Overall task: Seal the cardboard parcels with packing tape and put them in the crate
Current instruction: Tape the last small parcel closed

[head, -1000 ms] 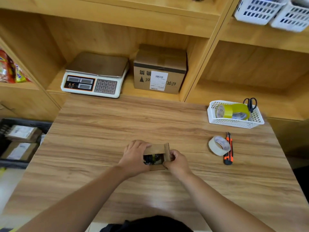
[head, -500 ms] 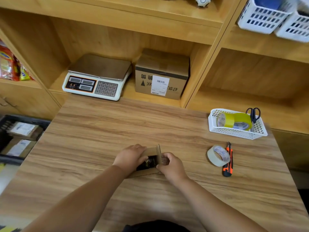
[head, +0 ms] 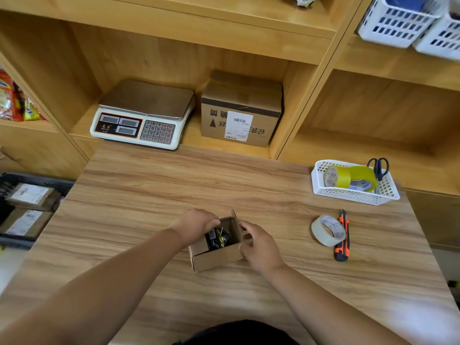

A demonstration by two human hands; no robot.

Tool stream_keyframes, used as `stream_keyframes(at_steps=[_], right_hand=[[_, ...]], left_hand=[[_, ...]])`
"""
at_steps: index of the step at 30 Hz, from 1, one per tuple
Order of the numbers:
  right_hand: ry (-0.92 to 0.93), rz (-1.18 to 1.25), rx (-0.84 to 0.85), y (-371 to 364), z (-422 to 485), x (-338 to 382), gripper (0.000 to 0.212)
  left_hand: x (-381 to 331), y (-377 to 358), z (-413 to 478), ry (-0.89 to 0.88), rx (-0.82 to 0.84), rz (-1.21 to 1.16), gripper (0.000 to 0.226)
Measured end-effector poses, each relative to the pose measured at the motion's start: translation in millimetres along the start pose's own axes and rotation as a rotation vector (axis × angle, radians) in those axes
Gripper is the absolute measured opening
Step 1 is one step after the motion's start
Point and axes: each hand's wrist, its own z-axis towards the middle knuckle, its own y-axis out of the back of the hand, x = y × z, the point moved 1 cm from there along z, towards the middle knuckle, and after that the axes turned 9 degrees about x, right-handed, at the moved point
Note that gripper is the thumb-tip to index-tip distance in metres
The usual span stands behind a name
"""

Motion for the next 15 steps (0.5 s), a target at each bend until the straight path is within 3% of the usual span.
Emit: stream_keyframes(at_steps=[7,15], right_hand=[[0.123,-0.194,-0.018,-8.4,-7.7,-14.6,0.059],[0.317,-0.592,-0.152,-13.4,-9.7,-16.2,0.074]], left_hand=[[-9.7,-8.8,-11.0,0.042,-0.046,0.084,0.039],[-22.3,-19.5,-16.8,0.061,-0.122,0.205,0.021]])
